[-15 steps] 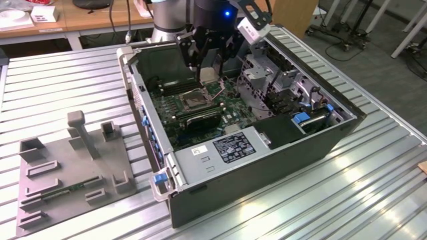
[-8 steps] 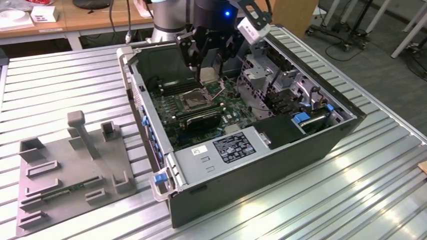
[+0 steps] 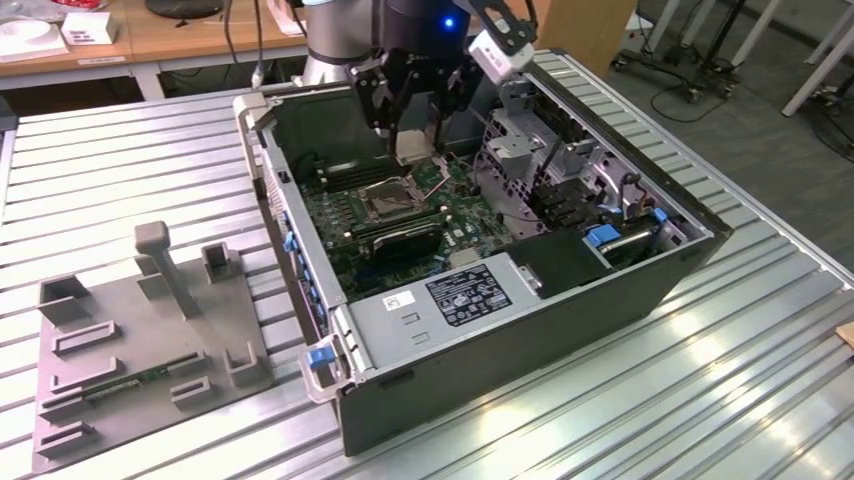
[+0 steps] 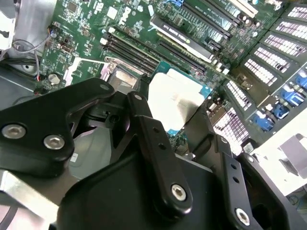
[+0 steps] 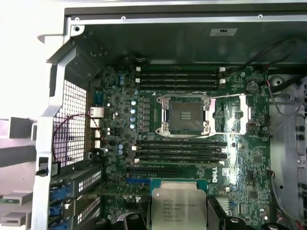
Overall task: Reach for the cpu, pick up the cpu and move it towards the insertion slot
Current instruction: 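Pick up the cpu and move it towards the insertion slot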
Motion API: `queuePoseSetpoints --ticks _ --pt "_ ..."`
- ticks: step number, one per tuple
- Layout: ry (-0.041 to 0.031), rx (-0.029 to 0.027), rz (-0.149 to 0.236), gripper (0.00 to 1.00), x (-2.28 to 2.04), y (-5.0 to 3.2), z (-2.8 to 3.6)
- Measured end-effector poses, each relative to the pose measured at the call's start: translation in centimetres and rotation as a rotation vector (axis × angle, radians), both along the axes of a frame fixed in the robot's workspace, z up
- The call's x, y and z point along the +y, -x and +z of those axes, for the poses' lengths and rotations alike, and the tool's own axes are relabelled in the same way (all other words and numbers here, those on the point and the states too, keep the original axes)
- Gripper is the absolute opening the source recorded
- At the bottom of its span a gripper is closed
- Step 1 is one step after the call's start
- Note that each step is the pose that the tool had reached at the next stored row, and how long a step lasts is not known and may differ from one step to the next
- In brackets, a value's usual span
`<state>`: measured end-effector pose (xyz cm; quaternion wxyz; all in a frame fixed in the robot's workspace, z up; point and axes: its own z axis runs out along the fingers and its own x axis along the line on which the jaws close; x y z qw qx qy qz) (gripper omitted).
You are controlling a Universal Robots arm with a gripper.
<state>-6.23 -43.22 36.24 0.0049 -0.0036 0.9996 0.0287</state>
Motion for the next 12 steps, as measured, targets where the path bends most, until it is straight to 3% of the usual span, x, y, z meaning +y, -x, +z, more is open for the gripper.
queuePoseSetpoints --ticks 12 --pt "-0.0038 0.0000 0.000 0.54 1.65 -0.05 -0.26"
